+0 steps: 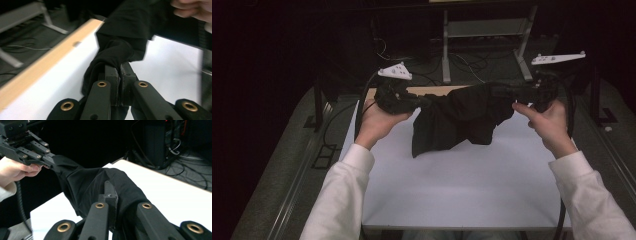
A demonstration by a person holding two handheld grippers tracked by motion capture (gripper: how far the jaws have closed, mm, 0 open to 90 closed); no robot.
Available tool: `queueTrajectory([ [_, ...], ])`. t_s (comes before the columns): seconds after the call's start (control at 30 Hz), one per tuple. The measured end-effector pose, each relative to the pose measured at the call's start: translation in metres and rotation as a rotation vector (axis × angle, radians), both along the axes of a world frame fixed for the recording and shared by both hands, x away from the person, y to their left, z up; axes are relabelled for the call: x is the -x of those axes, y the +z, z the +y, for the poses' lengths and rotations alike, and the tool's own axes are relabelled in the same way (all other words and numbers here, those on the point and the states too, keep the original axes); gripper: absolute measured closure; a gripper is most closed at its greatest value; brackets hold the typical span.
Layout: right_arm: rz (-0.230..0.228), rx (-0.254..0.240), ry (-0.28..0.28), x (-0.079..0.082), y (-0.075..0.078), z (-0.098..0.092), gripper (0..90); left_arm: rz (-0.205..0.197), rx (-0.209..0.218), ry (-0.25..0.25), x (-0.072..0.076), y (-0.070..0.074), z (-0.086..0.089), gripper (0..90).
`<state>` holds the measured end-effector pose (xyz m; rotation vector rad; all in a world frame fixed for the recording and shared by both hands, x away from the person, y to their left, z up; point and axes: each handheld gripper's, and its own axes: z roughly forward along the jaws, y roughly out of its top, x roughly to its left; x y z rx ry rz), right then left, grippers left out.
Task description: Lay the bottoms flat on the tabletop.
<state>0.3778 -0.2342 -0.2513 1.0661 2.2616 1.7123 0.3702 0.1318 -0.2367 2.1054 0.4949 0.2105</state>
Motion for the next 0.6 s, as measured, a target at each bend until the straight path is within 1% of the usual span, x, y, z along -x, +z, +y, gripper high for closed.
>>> queueTrajectory([
  [0.07,0.018,0.005,0.014,0.008,-0.009,-0.001,83.1,0.032,0.006,-0.044,0.006,-0.007,0.001,86.6],
  [0.1,0.027,0.012,0.015,0.011,-0.013,-0.001,83.1,0.059,0.018,-0.067,0.009,-0.014,0.001,86.6],
  [0.13,0.046,0.017,0.019,0.016,-0.02,-0.002,83.1,0.075,0.02,-0.08,0.011,-0.021,0.001,86.5],
  [0.17,0.061,0.017,0.026,0.019,-0.027,-0.003,83.1,0.091,0.018,-0.088,0.012,-0.026,0.001,86.6],
  [0.2,0.076,0.019,0.031,0.022,-0.032,-0.003,83.1,0.111,0.014,-0.096,0.014,-0.036,0.0,86.5],
  [0.23,0.095,0.028,0.036,0.026,-0.042,-0.004,83.1,0.127,0.016,-0.103,0.014,-0.043,0.0,86.5],
  [0.3,0.132,0.033,0.049,0.031,-0.056,-0.004,83.1,0.169,0.016,-0.118,0.015,-0.062,-0.001,86.4],
  [0.33,0.155,0.042,0.058,0.034,-0.065,-0.004,83.1,0.196,0.01,-0.12,0.016,-0.074,-0.003,86.4],
  [0.37,0.18,0.061,0.067,0.039,-0.076,-0.003,83.1,0.214,0.005,-0.125,0.017,-0.084,-0.004,86.4],
  [0.4,0.2,0.075,0.074,0.043,-0.085,-0.002,83.1,0.224,0.0,-0.127,0.017,-0.09,-0.005,86.4],
  [0.47,0.231,0.098,0.085,0.049,-0.098,-0.001,83.0,0.264,0.001,-0.139,0.019,-0.106,-0.007,86.4],
  [0.5,0.247,0.106,0.091,0.052,-0.106,-0.001,83.0,0.274,-0.008,-0.144,0.02,-0.113,-0.009,86.4],
  [0.6,0.283,0.132,0.105,0.061,-0.123,-0.002,82.9,0.317,-0.023,-0.16,0.027,-0.131,-0.013,86.3],
])
